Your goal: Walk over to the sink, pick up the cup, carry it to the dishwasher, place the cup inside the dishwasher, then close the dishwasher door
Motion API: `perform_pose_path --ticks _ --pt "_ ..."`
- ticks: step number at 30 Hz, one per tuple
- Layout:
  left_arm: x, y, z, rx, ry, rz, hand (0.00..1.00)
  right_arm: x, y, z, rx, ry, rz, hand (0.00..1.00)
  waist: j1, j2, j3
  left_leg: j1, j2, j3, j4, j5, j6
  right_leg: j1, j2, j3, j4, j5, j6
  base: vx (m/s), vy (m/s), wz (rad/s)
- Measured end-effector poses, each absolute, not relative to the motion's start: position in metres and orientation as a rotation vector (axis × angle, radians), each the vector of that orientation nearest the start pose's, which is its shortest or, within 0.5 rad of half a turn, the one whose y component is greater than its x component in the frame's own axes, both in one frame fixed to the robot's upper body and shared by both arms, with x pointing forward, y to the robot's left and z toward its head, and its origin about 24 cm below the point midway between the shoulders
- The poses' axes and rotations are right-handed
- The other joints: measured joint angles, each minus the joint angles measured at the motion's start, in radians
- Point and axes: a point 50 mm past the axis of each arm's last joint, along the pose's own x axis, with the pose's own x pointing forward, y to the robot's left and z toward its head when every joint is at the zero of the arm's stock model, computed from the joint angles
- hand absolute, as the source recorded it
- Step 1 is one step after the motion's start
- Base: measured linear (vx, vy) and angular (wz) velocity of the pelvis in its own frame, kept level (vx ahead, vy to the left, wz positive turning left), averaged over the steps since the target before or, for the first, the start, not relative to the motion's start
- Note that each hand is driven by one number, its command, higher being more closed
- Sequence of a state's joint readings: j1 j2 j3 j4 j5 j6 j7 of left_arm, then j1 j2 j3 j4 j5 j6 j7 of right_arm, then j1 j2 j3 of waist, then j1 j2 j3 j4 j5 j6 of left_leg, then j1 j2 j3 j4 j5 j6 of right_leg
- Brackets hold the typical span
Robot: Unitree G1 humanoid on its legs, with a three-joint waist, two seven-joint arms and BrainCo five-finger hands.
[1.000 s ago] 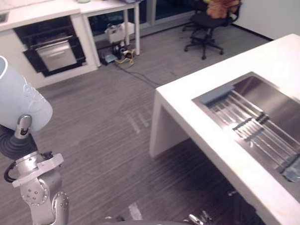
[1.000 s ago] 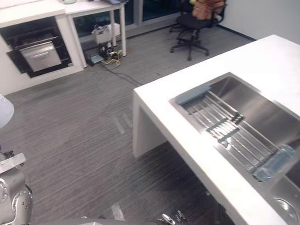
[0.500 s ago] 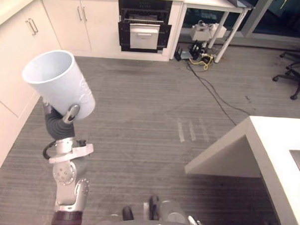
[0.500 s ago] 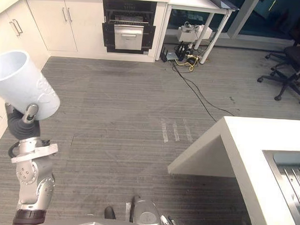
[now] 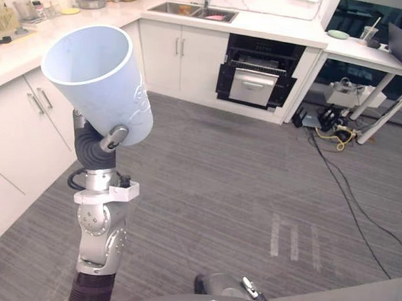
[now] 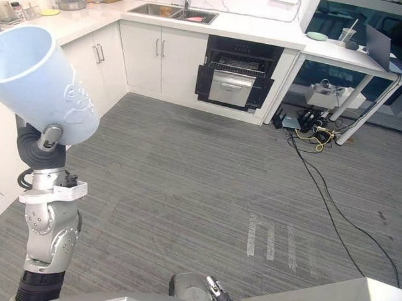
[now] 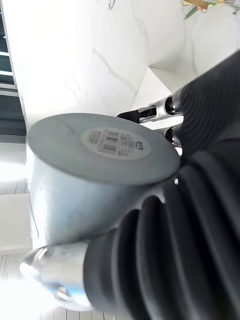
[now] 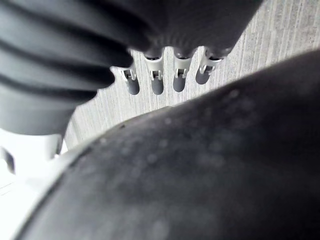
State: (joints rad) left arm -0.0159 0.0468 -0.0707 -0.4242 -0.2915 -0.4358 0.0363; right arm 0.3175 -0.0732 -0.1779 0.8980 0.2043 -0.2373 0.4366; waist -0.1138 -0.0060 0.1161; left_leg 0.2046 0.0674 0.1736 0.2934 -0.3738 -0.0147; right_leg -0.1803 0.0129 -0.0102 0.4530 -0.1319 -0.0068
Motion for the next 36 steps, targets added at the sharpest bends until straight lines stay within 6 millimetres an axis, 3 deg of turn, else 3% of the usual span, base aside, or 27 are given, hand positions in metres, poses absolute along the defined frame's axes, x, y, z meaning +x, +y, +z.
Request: perform_pose_path --ticks 6,7,12,15,18,21,24,26,28,29,30,31,33,34,35,36 --pt "0.215 0.148 0.171 -0.312 -0.846 -0.059 1.00 0.047 -0.196 -0.146 0.346 0.862 0.012 0.00 -0.010 0.006 -0.035 -0.012 0.012 0.039 0.028 -0.025 -0.011 -0.031 0.022 0.031 0.028 -0.011 0.001 0.02 -0.001 -0.19" --pt "0.217 0.153 0.164 -0.321 -0.834 -0.010 1.00 0.035 -0.190 -0.149 0.418 0.878 0.002 0.00 -0.024 -0.005 -0.094 -0.066 0.033 0.073 0.155 -0.086 -0.019 -0.067 0.027 0.047 0.086 -0.028 0.006 0.01 0.005 -0.05" --pt "0.217 0.153 0.163 -0.331 -0.835 -0.001 1.00 0.034 -0.190 -0.149 0.418 0.880 0.002 0.00 -0.029 0.001 -0.096 -0.065 0.038 0.097 0.149 -0.084 -0.017 -0.080 0.028 0.032 0.084 -0.046 -0.003 0.00 0.000 -0.06" --pt "0.212 0.155 0.154 -0.349 -0.810 0.031 1.00 0.025 -0.192 -0.149 0.414 0.898 -0.009 0.00 -0.011 0.006 -0.128 -0.038 0.054 0.154 0.094 -0.064 -0.044 -0.086 -0.027 -0.083 0.067 -0.042 -0.018 0.07 0.016 -0.54" --pt "0.217 0.155 0.135 -0.393 -0.715 0.081 1.00 0.022 -0.190 -0.150 0.418 0.907 -0.006 0.00 -0.018 -0.004 -0.134 -0.017 0.070 0.155 0.031 -0.017 -0.083 -0.059 -0.028 -0.142 0.022 -0.029 -0.022 0.10 -0.079 0.16" --pt "0.215 0.164 0.117 -0.418 -0.630 0.195 1.00 0.019 -0.191 -0.150 0.415 0.910 -0.008 0.00 -0.004 -0.007 -0.135 -0.007 0.085 0.159 -0.009 0.031 -0.090 -0.041 -0.021 -0.194 -0.020 -0.047 -0.035 0.12 -0.141 0.40" --pt "0.206 0.181 0.104 -0.453 -0.576 0.338 1.00 0.018 -0.192 -0.152 0.413 0.931 0.004 0.00 0.043 -0.021 -0.123 -0.039 0.107 0.154 0.080 0.063 -0.060 0.013 -0.024 -0.220 -0.051 -0.062 -0.039 0.11 -0.123 0.27" --pt "0.199 0.189 0.098 -0.454 -0.556 0.400 1.00 0.023 -0.194 -0.154 0.403 0.949 0.028 0.00 0.072 -0.027 -0.104 -0.126 0.153 0.122 0.327 0.087 -0.015 0.048 -0.016 -0.224 -0.054 -0.084 -0.051 0.10 -0.127 0.18" --pt "0.193 0.191 0.093 -0.451 -0.536 0.430 1.00 0.023 -0.199 -0.154 0.394 0.966 0.029 0.00 0.090 -0.014 -0.090 -0.273 0.238 0.096 0.625 0.171 0.066 0.086 0.013 -0.228 -0.067 -0.100 -0.066 0.14 -0.048 0.02" --pt "0.192 0.192 0.089 -0.446 -0.520 0.436 1.00 0.027 -0.201 -0.154 0.389 0.960 0.031 0.00 0.088 -0.001 -0.083 -0.341 0.270 0.087 0.740 0.137 0.059 0.119 0.021 -0.232 -0.088 -0.104 -0.072 0.19 0.011 0.09" --pt "0.192 0.192 0.088 -0.446 -0.515 0.436 1.00 0.027 -0.201 -0.154 0.389 0.961 0.030 0.00 0.088 -0.001 -0.080 -0.351 0.269 0.088 0.745 0.123 0.058 0.130 0.020 -0.233 -0.096 -0.104 -0.072 0.22 0.053 0.14" --pt "0.193 0.194 0.085 -0.436 -0.499 0.432 1.00 0.026 -0.202 -0.155 0.395 0.969 0.020 0.00 0.084 -0.009 -0.075 -0.377 0.245 0.105 0.688 0.076 0.050 0.171 0.004 -0.241 -0.138 -0.096 -0.072 0.22 0.061 0.21" --pt "0.196 0.196 0.083 -0.417 -0.492 0.411 1.00 0.028 -0.204 -0.155 0.408 0.956 0.012 0.00 0.074 -0.029 -0.053 -0.382 0.175 0.136 0.470 0.052 0.031 0.237 -0.031 -0.246 -0.193 -0.084 -0.055 0.24 0.092 0.25" --pt "0.196 0.196 0.084 -0.414 -0.498 0.406 1.00 0.032 -0.208 -0.154 0.402 0.940 0.013 0.00 0.073 -0.022 -0.030 -0.391 0.120 0.126 0.302 0.074 0.014 0.272 -0.052 -0.244 -0.220 -0.082 -0.040 0.27 0.175 0.09" --pt "0.196 0.197 0.084 -0.412 -0.501 0.408 1.00 0.036 -0.213 -0.152 0.400 0.922 0.006 0.00 0.077 -0.019 -0.016 -0.402 0.065 0.091 0.114 0.151 0.003 0.299 -0.071 -0.232 -0.246 -0.081 -0.020 0.27 0.200 -0.06" --pt "0.196 0.198 0.084 -0.413 -0.502 0.412 1.00 0.038 -0.217 -0.151 0.394 0.914 0.003 0.00 0.082 -0.011 -0.007 -0.403 0.044 0.055 0.019 0.199 -0.007 0.315 -0.076 -0.218 -0.262 -0.080 -0.010 0.21 0.183 -0.34"
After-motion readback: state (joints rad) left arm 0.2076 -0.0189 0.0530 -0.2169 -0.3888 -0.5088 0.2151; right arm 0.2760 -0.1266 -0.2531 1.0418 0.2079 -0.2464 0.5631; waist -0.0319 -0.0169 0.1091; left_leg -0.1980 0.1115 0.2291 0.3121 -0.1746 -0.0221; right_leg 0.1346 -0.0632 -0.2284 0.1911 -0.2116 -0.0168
